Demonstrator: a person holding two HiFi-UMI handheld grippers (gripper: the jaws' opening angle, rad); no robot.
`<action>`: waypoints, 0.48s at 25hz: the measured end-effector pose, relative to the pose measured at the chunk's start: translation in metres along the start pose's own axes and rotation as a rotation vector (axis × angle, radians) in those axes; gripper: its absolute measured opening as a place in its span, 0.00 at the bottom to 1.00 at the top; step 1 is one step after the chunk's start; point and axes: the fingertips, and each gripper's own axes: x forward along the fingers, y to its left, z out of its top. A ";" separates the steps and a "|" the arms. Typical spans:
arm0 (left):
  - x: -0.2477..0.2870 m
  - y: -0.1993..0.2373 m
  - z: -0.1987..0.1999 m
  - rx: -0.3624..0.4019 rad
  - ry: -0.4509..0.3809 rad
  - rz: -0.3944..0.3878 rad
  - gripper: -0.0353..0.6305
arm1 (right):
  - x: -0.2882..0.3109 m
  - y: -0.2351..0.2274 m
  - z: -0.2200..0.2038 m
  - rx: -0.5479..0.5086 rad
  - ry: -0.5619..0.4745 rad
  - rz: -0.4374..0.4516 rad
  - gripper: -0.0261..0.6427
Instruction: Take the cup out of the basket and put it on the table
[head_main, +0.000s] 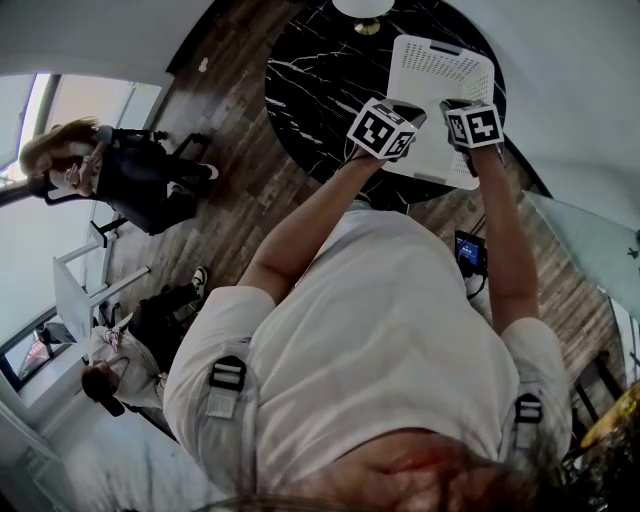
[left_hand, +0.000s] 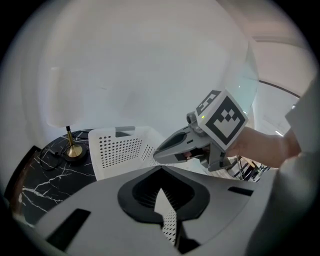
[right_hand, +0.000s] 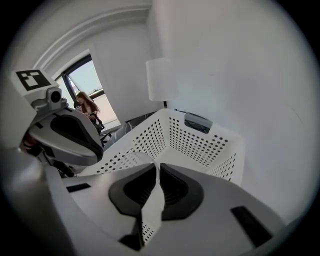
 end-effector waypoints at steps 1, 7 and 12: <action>-0.003 0.000 0.001 -0.004 -0.009 -0.001 0.06 | -0.005 0.002 0.002 -0.010 -0.007 0.001 0.08; -0.019 0.000 0.001 -0.039 -0.055 -0.003 0.06 | -0.029 0.009 0.006 -0.048 -0.025 0.002 0.08; -0.025 -0.001 0.002 -0.031 -0.072 0.004 0.06 | -0.042 0.016 0.015 -0.077 -0.053 0.015 0.08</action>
